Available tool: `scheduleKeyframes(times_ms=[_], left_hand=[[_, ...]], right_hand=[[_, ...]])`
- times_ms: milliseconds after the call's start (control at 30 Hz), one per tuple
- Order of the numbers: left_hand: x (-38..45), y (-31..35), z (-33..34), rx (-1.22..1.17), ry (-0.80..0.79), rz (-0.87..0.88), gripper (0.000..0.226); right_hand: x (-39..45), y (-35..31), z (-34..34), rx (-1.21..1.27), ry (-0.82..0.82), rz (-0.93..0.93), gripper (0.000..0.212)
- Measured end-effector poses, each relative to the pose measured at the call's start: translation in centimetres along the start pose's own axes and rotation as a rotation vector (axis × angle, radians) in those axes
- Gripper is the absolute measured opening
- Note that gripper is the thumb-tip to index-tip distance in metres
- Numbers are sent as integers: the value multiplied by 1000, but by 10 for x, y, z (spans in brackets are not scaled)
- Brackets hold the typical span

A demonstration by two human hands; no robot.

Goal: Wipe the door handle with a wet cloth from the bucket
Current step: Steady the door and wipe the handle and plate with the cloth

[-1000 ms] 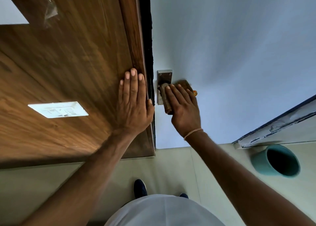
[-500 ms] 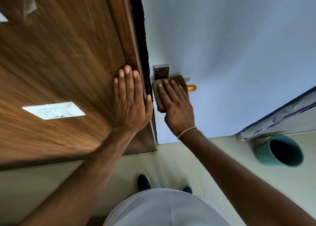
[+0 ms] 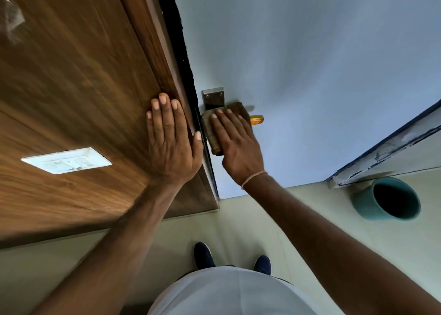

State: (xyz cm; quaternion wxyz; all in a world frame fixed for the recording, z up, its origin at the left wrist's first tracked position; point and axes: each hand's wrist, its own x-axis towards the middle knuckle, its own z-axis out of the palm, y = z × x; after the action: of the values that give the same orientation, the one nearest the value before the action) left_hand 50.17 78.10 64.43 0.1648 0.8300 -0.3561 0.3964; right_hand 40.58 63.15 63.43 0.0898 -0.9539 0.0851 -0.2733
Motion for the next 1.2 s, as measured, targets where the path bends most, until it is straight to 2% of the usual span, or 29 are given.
scheduleKeyframes(times_ms=[133, 200, 367, 567, 633, 700, 767, 867, 967, 1100, 1200], left_hand=[[0, 3, 0, 3, -15, 1, 81], [-1, 2, -2, 8, -13, 5, 81], [0, -3, 2, 9, 18, 18, 82], [1, 4, 9, -9, 38, -16, 88], [1, 6, 9, -12, 41, -14, 88], [2, 6, 10, -10, 33, -1, 87], [2, 5, 9, -1, 32, 1, 86], [0, 3, 6, 2, 37, -3, 86], [3, 5, 7, 4, 42, -8, 86], [3, 4, 8, 36, 62, -10, 83], [1, 7, 8, 44, 50, -35, 82]], right_hand=[[-21, 54, -13, 8, 43, 270, 78], [-29, 57, -12, -19, 5, 364, 79], [-27, 41, -10, 2, 3, 318, 80], [-5, 11, -6, 66, -67, 62, 68], [-12, 30, -9, 84, -47, 95, 73], [-23, 47, -13, 80, -2, 233, 80], [-20, 38, -11, 60, 38, 332, 81], [-8, 1, -3, 91, 56, 243, 69], [-9, 12, -5, 81, 43, 122, 68], [-22, 45, -8, 49, 78, 333, 84], [-12, 22, -4, 57, 86, 322, 77]])
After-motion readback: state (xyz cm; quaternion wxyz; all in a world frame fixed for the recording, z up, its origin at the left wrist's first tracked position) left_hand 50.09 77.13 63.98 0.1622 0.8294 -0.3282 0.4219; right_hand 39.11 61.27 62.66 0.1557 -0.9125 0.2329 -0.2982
